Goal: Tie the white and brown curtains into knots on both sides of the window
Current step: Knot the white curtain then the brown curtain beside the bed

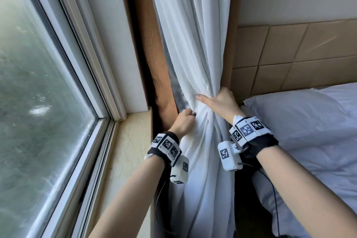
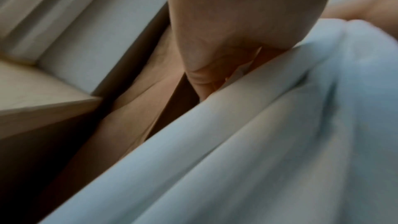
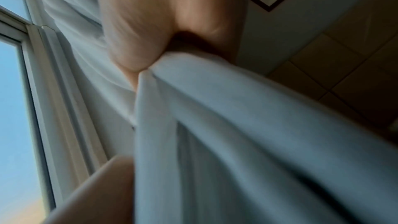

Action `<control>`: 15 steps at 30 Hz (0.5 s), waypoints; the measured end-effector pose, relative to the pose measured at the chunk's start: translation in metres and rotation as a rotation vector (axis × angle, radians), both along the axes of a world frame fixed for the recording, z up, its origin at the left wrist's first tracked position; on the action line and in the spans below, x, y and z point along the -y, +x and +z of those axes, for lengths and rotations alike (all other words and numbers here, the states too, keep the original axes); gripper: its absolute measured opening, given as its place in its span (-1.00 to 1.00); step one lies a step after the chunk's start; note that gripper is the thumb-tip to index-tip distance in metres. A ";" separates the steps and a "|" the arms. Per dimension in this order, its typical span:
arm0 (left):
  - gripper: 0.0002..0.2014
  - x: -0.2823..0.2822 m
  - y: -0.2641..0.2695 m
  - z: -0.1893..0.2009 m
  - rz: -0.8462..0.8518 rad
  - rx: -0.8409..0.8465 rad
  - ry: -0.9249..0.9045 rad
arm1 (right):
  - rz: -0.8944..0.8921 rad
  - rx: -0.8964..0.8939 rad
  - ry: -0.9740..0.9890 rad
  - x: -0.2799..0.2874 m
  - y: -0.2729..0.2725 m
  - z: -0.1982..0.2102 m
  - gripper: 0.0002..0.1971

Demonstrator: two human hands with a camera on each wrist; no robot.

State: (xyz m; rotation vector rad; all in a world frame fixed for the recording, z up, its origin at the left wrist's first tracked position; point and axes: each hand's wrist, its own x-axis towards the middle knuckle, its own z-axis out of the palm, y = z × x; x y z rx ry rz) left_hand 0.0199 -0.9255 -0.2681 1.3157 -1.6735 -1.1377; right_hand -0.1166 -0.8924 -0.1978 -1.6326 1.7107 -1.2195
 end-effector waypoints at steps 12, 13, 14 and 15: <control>-0.39 0.048 0.022 -0.008 0.437 -0.177 -0.076 | 0.057 0.095 -0.028 -0.005 -0.002 0.003 -0.86; -0.47 0.051 0.020 -0.004 0.405 -0.141 -0.078 | 0.051 0.096 -0.030 -0.005 -0.002 0.002 -0.84; -0.56 0.053 0.018 0.002 0.373 -0.101 -0.077 | 0.045 0.097 -0.034 -0.004 -0.002 0.002 -0.83; -0.63 0.055 0.017 0.004 0.354 -0.064 -0.072 | 0.042 0.099 -0.027 -0.004 -0.001 0.002 -0.83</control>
